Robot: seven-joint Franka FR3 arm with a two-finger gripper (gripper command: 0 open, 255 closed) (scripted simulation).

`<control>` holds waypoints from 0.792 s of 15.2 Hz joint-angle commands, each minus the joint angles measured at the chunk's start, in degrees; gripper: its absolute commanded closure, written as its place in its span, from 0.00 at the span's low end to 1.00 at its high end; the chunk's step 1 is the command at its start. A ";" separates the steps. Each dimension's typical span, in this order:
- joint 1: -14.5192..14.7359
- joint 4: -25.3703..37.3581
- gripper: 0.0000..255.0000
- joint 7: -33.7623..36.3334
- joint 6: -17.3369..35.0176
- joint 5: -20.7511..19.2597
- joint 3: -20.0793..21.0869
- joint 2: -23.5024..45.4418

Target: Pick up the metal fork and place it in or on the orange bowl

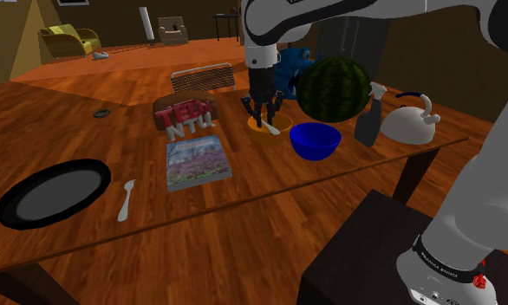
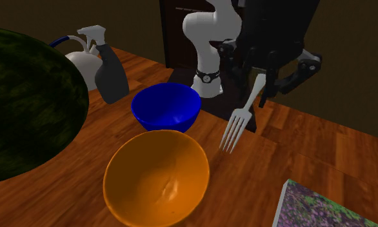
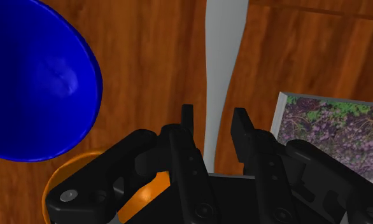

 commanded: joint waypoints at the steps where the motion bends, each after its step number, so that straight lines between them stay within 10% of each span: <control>1: -0.87 2.41 1.00 -1.56 -0.81 -0.39 -0.83 1.76; 12: -7.10 22.66 1.00 -12.14 -6.00 -2.07 -5.62 17.57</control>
